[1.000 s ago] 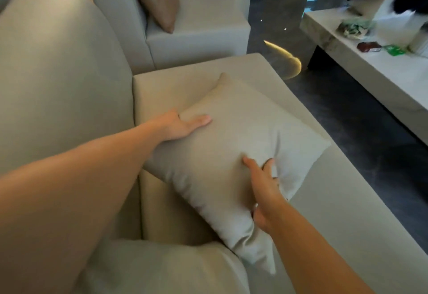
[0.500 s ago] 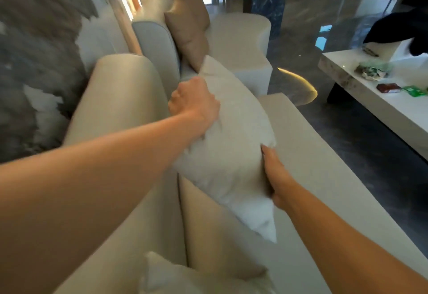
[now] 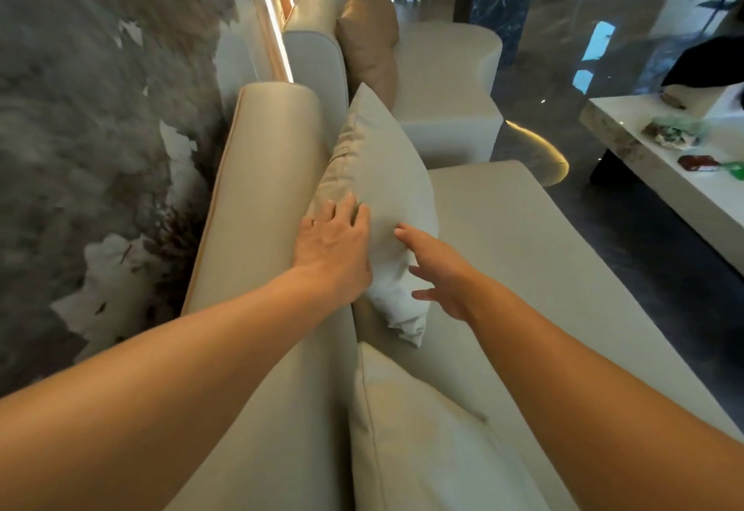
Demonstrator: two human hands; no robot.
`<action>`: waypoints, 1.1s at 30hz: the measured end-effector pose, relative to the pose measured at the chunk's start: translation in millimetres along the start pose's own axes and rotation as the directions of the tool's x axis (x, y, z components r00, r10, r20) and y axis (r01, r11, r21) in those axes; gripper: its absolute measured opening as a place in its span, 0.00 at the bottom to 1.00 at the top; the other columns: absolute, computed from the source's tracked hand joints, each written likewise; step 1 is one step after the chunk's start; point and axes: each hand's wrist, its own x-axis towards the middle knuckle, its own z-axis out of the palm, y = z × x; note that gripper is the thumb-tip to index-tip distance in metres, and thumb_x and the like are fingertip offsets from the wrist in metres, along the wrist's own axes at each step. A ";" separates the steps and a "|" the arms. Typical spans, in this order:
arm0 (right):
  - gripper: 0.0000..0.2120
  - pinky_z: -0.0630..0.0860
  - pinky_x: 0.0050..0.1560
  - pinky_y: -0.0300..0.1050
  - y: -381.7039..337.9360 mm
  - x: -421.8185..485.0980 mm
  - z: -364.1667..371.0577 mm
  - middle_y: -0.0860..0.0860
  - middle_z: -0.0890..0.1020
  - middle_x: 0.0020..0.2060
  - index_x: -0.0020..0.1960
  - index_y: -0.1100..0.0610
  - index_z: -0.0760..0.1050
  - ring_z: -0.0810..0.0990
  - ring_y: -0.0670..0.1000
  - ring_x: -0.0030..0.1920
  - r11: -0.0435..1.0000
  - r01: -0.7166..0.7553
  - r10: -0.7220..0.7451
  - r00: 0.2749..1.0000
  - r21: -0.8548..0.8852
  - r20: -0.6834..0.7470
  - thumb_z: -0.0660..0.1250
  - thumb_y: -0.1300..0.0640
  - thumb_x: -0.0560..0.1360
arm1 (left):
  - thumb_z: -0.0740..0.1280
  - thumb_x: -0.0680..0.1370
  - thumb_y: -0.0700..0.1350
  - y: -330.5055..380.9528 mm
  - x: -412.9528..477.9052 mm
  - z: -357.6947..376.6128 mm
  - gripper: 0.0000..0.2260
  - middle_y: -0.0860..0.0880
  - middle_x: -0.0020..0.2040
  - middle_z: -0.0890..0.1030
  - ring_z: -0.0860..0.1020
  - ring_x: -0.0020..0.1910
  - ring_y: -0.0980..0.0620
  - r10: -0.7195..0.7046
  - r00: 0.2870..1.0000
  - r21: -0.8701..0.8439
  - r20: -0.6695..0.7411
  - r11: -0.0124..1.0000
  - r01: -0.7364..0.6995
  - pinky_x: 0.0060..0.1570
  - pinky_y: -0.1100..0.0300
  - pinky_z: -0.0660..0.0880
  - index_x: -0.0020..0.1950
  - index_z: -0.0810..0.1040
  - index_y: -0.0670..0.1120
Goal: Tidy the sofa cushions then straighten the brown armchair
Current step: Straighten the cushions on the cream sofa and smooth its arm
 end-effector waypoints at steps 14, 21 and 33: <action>0.16 0.71 0.62 0.46 147.3 -268.3 -109.9 0.51 0.83 0.60 0.63 0.51 0.79 0.79 0.54 0.61 0.804 0.172 -0.082 0.980 -0.569 0.180 0.64 0.52 0.78 | 0.54 0.81 0.51 53.9 -294.9 -15.8 0.25 0.43 0.77 0.61 0.60 0.73 0.40 -0.440 0.895 -0.039 0.076 0.895 0.444 0.71 0.45 0.61 0.77 0.60 0.44; 0.17 0.72 0.47 0.39 247.8 -416.3 -151.5 0.49 0.83 0.57 0.67 0.52 0.77 0.79 0.47 0.52 0.727 0.134 0.058 0.965 -0.673 0.254 0.63 0.55 0.79 | 0.54 0.82 0.49 125.2 -443.5 -33.3 0.27 0.46 0.79 0.54 0.54 0.76 0.43 -0.436 0.874 0.076 0.212 0.899 0.430 0.71 0.49 0.57 0.79 0.52 0.43; 0.24 0.60 0.68 0.52 336.1 -613.6 -127.6 0.43 0.74 0.70 0.71 0.41 0.67 0.69 0.52 0.68 0.232 0.193 -0.365 0.926 -0.953 0.099 0.44 0.38 0.79 | 0.44 0.81 0.54 200.0 -626.4 -31.1 0.26 0.52 0.80 0.49 0.47 0.78 0.45 -0.451 0.880 -0.174 0.149 0.864 0.473 0.75 0.48 0.45 0.79 0.50 0.48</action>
